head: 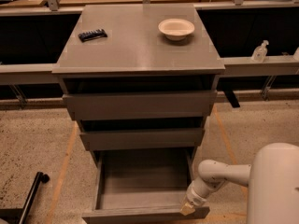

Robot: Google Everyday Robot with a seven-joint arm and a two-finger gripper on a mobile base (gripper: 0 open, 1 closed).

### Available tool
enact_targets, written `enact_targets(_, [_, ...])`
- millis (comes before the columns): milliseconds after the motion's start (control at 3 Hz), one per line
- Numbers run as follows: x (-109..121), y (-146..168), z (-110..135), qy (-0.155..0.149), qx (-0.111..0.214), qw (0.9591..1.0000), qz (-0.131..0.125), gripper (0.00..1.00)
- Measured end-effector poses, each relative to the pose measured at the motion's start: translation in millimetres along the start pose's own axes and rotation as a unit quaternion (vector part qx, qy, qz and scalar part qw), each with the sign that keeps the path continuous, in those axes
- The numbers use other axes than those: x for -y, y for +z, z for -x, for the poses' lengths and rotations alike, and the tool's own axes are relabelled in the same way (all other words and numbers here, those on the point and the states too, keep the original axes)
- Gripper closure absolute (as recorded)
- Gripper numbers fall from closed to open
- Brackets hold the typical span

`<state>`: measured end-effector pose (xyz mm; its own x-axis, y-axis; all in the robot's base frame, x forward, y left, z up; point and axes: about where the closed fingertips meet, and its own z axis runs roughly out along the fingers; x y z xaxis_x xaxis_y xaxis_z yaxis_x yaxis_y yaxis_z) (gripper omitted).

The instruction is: Close bottom drawer

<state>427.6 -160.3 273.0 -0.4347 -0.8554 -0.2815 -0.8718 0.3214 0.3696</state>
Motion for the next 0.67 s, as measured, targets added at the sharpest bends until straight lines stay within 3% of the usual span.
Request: enact_targets(667, [18.3,44.4,-22.3,0.032,-0.01,0.999,0.028,1.0])
